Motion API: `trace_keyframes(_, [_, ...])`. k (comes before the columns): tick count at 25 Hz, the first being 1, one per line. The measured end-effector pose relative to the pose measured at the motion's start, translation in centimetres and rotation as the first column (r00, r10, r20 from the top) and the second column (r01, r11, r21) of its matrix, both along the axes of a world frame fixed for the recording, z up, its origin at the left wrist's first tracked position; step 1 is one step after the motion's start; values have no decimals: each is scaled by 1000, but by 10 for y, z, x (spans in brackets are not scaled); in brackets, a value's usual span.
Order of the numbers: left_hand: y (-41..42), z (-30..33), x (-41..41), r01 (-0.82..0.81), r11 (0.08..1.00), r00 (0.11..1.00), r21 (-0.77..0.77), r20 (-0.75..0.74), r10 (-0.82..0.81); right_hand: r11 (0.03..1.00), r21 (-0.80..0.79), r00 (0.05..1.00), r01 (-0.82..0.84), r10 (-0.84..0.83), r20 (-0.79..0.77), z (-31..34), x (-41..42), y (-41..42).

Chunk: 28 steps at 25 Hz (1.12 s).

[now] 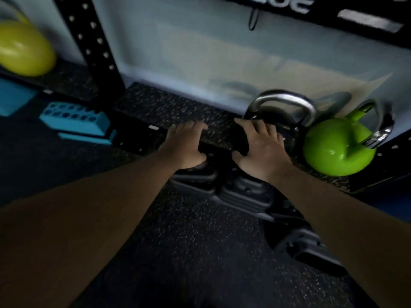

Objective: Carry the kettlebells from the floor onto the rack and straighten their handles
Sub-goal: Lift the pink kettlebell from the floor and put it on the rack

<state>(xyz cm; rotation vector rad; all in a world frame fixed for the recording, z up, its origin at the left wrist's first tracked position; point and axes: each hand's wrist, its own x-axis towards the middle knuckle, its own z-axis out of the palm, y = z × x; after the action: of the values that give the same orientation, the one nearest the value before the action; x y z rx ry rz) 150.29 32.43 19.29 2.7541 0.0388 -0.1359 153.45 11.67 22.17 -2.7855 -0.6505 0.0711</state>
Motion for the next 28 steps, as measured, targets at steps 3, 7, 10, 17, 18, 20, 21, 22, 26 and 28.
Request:
trace_keyframes(3, [48,-20,-102,-15,996,992,-93,-126,3,990,-20,978,-139,134,-160,-23,-80,35])
trace_keyframes(7, [87,-59,-263,5,986,922,-169,-381,-70,971,-11,901,-239,218,-376,-69,-208,70])
trace_keyframes(10, [92,-96,-357,11,974,842,-228,-523,-132,969,30,831,-245,226,-509,-112,-289,79])
trace_keyframes(17, [63,-224,-519,39,995,620,-89,-779,-94,879,-79,629,-471,271,-728,-248,-448,54])
trace_keyframes(18, [56,-243,-536,58,995,598,-84,-795,-102,852,-115,595,-511,254,-762,-266,-467,47])
trace_keyframes(20, [39,-275,-566,137,985,545,-105,-822,-163,804,-141,505,-577,216,-836,-298,-505,34])
trace_keyframes(21, [32,-289,-578,221,969,524,-111,-824,-214,789,-122,450,-603,210,-868,-311,-522,28])
trace_keyframes(22, [26,-301,-586,323,940,512,-108,-816,-270,778,-91,397,-622,213,-892,-322,-539,24])
trace_keyframes(26, [15,-336,-607,529,846,479,-63,-801,-359,826,8,272,-564,195,-942,-359,-584,22])
trace_keyframes(28, [14,-345,-610,443,883,511,-155,-766,-390,888,27,184,-458,124,-975,-365,-592,21])
